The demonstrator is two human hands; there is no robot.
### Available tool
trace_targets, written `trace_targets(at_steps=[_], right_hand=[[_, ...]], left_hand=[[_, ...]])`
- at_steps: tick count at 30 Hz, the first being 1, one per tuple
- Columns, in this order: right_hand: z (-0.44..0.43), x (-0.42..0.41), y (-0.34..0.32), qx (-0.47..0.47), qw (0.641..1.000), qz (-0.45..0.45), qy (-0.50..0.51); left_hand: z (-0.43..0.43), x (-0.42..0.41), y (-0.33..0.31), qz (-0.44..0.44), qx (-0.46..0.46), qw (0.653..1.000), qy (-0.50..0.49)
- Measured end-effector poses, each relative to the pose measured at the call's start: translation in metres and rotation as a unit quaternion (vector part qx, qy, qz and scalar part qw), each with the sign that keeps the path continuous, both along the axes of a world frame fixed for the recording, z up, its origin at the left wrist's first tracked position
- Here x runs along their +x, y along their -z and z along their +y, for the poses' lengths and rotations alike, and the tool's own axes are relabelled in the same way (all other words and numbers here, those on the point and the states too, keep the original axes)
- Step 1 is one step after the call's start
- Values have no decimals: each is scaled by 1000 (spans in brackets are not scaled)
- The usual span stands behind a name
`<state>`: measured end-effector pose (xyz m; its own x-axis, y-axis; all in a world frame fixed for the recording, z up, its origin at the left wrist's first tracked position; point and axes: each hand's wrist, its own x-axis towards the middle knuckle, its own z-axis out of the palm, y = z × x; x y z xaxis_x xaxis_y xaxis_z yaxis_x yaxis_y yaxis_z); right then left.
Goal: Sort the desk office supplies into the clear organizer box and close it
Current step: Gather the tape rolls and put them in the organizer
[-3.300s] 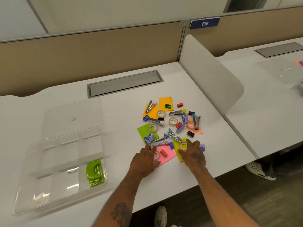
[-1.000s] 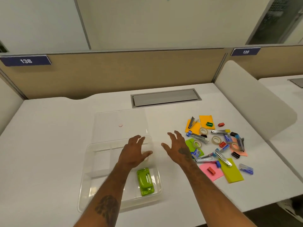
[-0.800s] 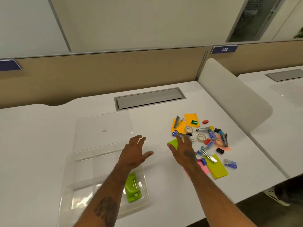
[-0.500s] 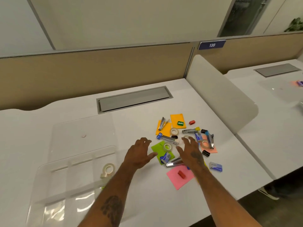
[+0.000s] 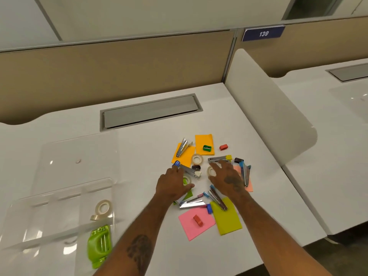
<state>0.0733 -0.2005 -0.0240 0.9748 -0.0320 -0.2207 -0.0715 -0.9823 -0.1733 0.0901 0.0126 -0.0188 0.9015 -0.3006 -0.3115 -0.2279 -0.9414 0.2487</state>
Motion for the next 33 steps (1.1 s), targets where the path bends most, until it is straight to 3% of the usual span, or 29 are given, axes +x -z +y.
trace_targets(at_steps=[11,21,33], right_hand=[[1,11,2,-24,998,3,-59],[17,7,-28,45,989,-138,9],[162,6,-65,194,964,-166,-79]], left_hand=[[-16,1,3,-10,43,999,-14],[1,0,-6,-35,-15,999,-26],[144,-18,-59,-100,-101,982,-122]])
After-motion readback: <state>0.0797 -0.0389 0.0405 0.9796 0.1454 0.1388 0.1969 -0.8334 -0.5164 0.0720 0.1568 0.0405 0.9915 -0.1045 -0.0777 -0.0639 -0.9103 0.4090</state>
